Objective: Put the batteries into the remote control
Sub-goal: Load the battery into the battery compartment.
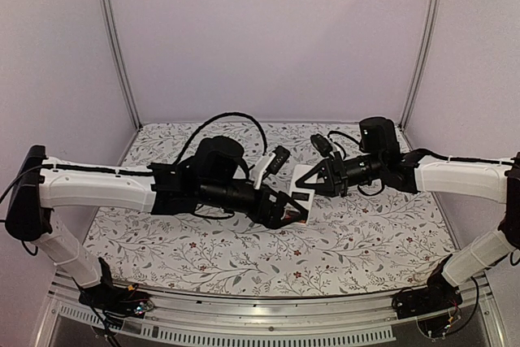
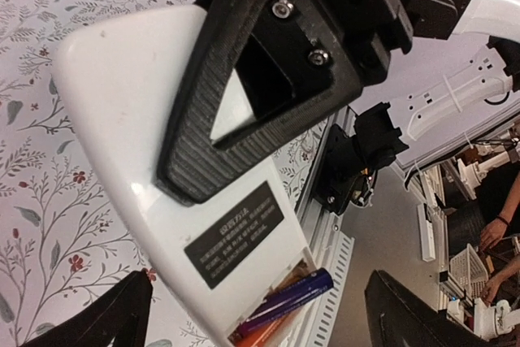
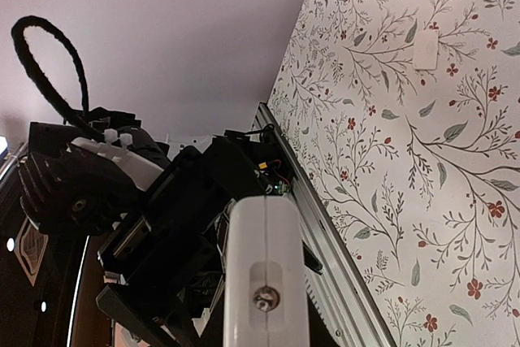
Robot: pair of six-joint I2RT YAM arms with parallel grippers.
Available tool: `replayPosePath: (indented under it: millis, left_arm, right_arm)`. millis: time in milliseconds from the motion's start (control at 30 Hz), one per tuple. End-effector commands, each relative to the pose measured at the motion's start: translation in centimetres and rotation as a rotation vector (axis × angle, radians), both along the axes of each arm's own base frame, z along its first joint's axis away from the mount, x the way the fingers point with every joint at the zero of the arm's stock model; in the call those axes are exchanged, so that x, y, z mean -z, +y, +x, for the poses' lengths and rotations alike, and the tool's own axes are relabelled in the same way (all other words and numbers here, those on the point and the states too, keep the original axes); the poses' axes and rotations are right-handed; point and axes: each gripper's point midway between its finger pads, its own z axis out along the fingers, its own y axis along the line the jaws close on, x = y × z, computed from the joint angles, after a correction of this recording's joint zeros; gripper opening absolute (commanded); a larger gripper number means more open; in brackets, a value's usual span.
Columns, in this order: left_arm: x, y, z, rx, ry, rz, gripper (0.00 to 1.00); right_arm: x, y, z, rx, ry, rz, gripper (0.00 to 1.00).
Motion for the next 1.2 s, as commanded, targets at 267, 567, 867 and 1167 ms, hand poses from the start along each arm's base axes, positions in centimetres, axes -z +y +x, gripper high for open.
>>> replayPosePath:
  millis: [267, 567, 867, 1167]
  left_arm:
    - [-0.9, -1.9, -0.8, 0.045, -0.004, -0.011, 0.87]
    - [-0.4, -1.9, -0.9, 0.054, 0.000, 0.003, 0.78]
    - [-0.2, -1.9, -0.8, 0.052, 0.000, 0.009, 0.62]
    - [-0.1, -1.8, -0.5, 0.052, 0.010, -0.002, 0.46]
  right_arm:
    - [0.2, 0.1, 0.7, 0.030, -0.003, -0.005, 0.00]
    - [0.1, 0.1, 0.8, 0.031, -0.005, -0.005, 0.00]
    - [-0.2, 0.1, 0.5, 0.020, -0.013, 0.004, 0.00]
    - [-1.4, 0.0, 0.0, -0.002, -0.039, 0.037, 0.00]
